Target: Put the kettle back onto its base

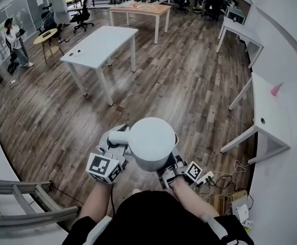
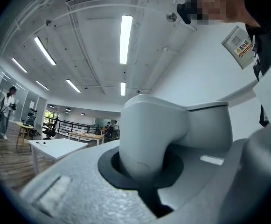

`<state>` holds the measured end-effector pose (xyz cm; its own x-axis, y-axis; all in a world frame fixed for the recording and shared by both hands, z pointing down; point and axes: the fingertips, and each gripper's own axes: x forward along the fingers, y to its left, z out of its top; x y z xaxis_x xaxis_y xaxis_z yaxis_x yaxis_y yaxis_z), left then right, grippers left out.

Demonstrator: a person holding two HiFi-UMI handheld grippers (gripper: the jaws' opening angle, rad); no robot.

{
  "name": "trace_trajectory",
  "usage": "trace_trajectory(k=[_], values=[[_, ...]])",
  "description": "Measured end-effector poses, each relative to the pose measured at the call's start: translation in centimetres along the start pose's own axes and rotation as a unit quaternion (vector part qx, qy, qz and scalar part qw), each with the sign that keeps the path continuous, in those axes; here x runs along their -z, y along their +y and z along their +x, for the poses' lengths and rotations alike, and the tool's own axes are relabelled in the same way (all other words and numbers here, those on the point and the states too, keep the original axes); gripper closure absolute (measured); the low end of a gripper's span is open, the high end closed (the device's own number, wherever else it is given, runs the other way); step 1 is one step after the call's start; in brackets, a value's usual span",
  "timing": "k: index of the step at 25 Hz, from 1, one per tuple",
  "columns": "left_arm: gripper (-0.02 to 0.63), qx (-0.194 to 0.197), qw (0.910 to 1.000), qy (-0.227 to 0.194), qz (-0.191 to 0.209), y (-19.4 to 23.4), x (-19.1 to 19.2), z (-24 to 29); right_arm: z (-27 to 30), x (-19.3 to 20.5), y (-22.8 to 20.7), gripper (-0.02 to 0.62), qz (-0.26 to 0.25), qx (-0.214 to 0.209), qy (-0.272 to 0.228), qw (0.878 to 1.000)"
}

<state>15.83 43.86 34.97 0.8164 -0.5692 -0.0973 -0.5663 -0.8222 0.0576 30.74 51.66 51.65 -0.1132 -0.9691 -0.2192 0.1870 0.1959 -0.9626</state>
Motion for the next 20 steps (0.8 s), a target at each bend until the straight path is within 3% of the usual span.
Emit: trace_trajectory(k=[11,20], values=[[0.604,-0.072,0.9973,0.003,0.010,9.1,-0.1,-5.1,7.4,7.1,-4.0,0.278,0.023,0.013,0.072,0.997],[0.604,-0.121,0.9926,0.012,0.002,13.0,1.0,-8.4,9.6,10.8,-6.6,0.278,0.038,0.037,0.112,0.992]])
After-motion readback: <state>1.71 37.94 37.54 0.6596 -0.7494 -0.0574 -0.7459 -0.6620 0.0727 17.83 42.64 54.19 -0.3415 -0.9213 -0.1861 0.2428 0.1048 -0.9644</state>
